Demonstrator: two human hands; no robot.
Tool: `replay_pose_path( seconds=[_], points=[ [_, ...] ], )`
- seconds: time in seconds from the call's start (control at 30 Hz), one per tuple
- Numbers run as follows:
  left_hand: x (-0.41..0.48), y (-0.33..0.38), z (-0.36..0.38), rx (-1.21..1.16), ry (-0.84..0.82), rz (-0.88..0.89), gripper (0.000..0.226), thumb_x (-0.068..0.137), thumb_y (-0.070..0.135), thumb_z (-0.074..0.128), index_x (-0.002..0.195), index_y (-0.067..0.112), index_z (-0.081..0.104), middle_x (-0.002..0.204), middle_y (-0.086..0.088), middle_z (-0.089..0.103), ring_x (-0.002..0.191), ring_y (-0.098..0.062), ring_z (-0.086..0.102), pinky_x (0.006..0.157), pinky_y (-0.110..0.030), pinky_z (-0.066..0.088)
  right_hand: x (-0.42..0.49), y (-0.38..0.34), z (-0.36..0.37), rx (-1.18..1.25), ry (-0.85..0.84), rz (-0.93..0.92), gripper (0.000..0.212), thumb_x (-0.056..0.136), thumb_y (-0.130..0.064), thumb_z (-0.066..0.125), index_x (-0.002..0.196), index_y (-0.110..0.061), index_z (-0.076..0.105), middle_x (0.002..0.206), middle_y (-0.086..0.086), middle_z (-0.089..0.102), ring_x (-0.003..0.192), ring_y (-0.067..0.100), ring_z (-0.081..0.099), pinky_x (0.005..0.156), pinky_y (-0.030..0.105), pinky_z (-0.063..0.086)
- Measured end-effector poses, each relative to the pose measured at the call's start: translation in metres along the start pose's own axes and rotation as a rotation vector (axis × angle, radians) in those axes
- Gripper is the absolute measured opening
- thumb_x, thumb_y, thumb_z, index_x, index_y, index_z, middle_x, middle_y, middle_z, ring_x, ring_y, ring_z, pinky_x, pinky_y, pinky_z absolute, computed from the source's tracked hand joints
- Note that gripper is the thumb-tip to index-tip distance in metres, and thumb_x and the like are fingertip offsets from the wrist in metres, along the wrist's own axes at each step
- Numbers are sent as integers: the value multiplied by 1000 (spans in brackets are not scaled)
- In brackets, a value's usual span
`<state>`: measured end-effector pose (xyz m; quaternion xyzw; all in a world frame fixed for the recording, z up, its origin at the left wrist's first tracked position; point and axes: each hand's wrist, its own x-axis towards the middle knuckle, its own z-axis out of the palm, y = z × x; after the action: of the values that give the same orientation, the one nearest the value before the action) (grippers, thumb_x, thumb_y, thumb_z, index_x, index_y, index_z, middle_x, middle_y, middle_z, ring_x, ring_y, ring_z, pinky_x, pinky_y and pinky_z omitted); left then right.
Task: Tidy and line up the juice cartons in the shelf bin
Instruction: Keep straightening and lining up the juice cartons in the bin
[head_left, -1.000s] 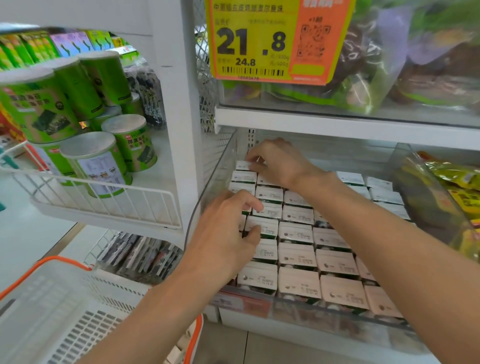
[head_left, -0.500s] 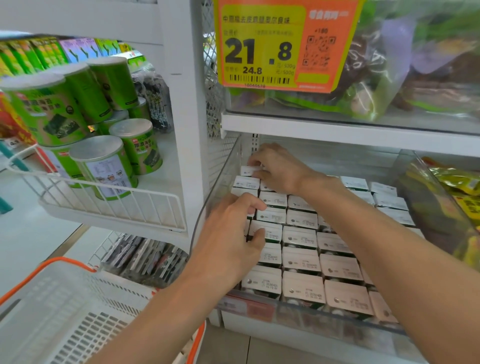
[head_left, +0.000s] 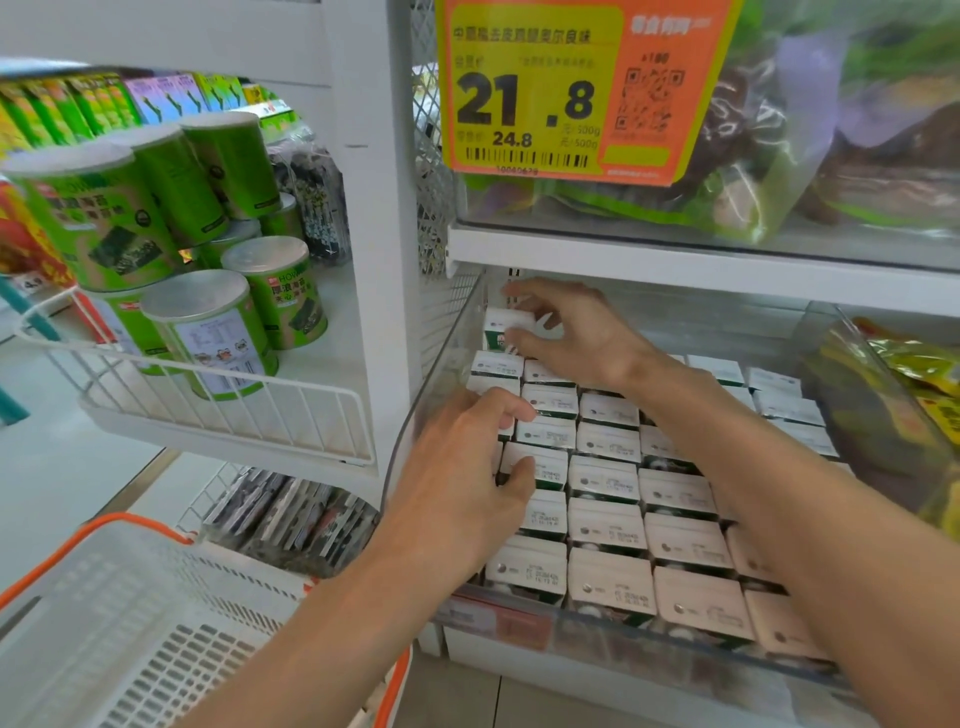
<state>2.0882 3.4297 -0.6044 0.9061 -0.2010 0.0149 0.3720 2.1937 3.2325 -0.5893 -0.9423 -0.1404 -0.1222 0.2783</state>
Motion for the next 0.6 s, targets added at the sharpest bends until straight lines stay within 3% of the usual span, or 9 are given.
replay_pose_path(
  seconds=[0.07, 0.17, 0.3, 0.43, 0.53, 0.6],
  points=[
    [1, -1, 1, -2, 3, 1, 37, 98, 25, 67, 130, 38, 57, 122, 17, 56, 123, -3, 50, 100, -18, 38, -1, 0, 3, 174, 131, 59, 44, 92, -23, 80, 135, -19, 69, 114, -6, 71, 90, -4, 65, 79, 1, 46],
    [2, 0, 2, 0, -2, -4, 37, 97, 25, 67, 130, 38, 57, 122, 16, 56, 122, -4, 50, 98, -18, 38, -4, -2, 6, 337, 235, 113, 39, 84, -17, 85, 121, -19, 77, 105, -14, 74, 85, -16, 64, 78, 4, 50],
    [2, 1, 1, -44, 31, -26, 44, 96, 22, 69, 135, 34, 52, 121, 12, 55, 114, -6, 52, 96, -22, 42, -21, -16, 3, 387, 312, 60, 33, 80, -9, 86, 110, -19, 79, 99, -19, 75, 87, -12, 67, 84, 6, 51],
    [2, 5, -2, -134, 92, -36, 61, 95, 17, 70, 144, 35, 38, 125, 11, 49, 107, 0, 55, 99, -29, 51, -60, -28, -7, 341, 362, 3, 39, 80, -8, 86, 114, -24, 76, 108, -18, 75, 101, -1, 70, 92, 11, 51],
    [4, 7, -6, -165, 113, -10, 80, 95, 13, 71, 157, 34, 25, 140, 11, 43, 115, -2, 56, 106, -37, 52, -94, -37, -21, 306, 409, -32, 40, 82, -9, 86, 120, -19, 77, 114, -9, 77, 105, 7, 73, 96, 19, 55],
    [4, 11, -8, -167, 98, 47, 86, 97, 16, 71, 162, 39, 19, 154, 11, 39, 132, -8, 51, 113, -42, 47, -114, -44, -30, 294, 392, -51, 41, 82, -9, 86, 121, -20, 77, 114, -10, 78, 106, 7, 73, 97, 20, 56]
  ],
)
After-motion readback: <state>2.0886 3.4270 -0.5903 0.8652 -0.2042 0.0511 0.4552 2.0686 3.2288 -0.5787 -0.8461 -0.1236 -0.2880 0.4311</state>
